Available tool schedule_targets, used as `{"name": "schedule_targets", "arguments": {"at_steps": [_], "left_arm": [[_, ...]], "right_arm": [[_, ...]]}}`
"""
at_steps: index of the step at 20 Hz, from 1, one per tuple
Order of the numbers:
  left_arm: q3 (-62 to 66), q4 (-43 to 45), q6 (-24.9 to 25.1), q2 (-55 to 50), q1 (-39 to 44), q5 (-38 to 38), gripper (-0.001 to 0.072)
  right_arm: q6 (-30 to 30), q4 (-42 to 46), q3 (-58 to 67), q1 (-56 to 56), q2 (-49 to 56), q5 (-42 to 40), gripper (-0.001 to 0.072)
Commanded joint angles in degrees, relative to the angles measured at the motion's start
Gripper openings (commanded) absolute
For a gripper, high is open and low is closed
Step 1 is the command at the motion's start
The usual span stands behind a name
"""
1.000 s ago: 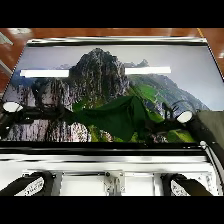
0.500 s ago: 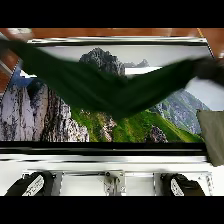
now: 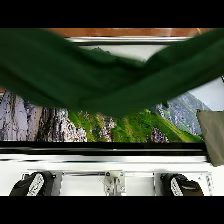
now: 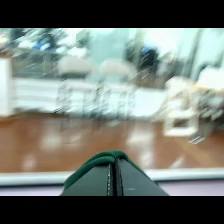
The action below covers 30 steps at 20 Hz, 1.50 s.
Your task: Fold the shirts.
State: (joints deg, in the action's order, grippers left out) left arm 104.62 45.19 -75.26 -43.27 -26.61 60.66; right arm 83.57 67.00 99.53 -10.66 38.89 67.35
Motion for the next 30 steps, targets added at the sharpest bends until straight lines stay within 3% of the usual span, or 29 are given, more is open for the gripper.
{"name": "schedule_targets", "arguments": {"at_steps": [1,3,7,10,13,15,17,21,28,29,30], "left_arm": [[-0.98,17.0,-5.14,1.07,-0.46,7.52,0.0033],[-6.01,21.27,-5.18,1.16,0.61,7.45,0.0033],[-21.49,21.2,-4.96,0.46,2.69,3.58,0.0033],[-31.67,19.52,-4.96,-2.1,5.09,-4.44,0.0034],[-38.38,14.4,-4.98,-7.76,9.18,-9.6,0.0034],[-41.35,12.11,-4.96,-12.37,13.18,-10.71,0.0034],[-42.95,12.2,-4.96,-17.33,17.64,-10.71,0.0034],[-43.39,12.17,-4.96,-25.92,25.51,-10.29,0.0034],[-43.36,12.2,-4.98,-32.22,32.22,-9.01,0.0035],[-43.21,12.17,-4.98,-32.06,31.78,-8.83,0.0078],[-42.42,12.92,-4.96,-31.91,30.97,-7.56,0.0239]], "right_arm": [[4.15,5.95,1.03,-0.07,1.49,24.46,0.0057],[5.92,7.74,-1.11,-0.07,3.58,38.95,0.0056],[7.74,4.57,-16.35,0.17,4.11,38.36,0.0056],[7.72,3.3,-31.58,0.17,5.75,28.72,0.0057],[7.72,0.68,-43.34,0.17,10.12,8.07,0.0056],[7.87,-0.81,-47.17,0.17,15.15,-4.17,0.0057],[9.66,-1.18,-47.45,0.17,21.07,-11.06,0.0057],[11.17,-7.19,-47.45,0.68,30.08,-12.31,0.0057],[10.56,-6.29,-47.43,2.4,33.86,-11.21,0.0057],[10.27,-6.01,-47.45,2.19,33.86,-10.75,0.0057],[10.21,-5.51,-47.43,2.12,33.83,-9.92,0.0057]]}}
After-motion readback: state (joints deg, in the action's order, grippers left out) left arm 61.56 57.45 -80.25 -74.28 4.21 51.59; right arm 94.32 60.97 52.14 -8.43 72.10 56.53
